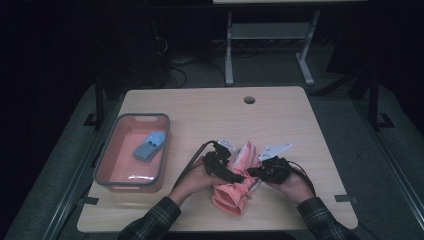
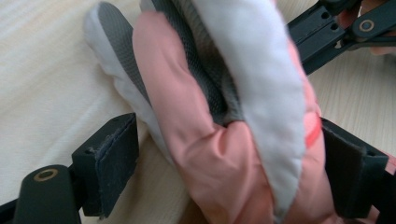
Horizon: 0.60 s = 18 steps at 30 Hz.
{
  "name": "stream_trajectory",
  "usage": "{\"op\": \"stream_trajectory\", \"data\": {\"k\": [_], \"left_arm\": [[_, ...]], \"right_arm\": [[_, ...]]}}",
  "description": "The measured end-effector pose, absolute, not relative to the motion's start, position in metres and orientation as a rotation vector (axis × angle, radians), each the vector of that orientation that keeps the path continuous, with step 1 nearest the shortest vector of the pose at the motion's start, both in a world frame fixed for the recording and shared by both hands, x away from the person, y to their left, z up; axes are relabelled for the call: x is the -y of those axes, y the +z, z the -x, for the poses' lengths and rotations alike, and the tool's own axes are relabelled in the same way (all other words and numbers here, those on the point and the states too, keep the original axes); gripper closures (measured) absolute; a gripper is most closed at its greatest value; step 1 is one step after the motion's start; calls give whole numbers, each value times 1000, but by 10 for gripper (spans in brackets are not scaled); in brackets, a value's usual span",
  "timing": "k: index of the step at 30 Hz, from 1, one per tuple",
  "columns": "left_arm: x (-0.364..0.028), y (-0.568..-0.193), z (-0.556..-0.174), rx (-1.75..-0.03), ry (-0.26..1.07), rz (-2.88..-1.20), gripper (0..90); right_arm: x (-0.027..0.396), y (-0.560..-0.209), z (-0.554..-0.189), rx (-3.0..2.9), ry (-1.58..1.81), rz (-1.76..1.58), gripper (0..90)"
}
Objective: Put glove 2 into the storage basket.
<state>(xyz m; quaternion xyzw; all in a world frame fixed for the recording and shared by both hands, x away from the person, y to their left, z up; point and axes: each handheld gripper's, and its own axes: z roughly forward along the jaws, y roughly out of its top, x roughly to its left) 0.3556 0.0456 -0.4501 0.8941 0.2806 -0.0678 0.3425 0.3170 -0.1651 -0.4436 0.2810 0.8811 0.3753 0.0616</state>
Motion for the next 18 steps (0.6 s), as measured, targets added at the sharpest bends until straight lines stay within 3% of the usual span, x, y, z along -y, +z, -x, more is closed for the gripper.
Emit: {"op": "stream_trajectory", "data": {"k": [11, 18], "left_arm": [[-44, -460, -361, -726, -290, -2295, 130], [-46, -460, -363, -708, -356, -2275, 232]], "right_arm": [[163, -447, -317, -2672, 1129, -849, 900], [161, -447, -317, -2673, 1111, -846, 900]]}}
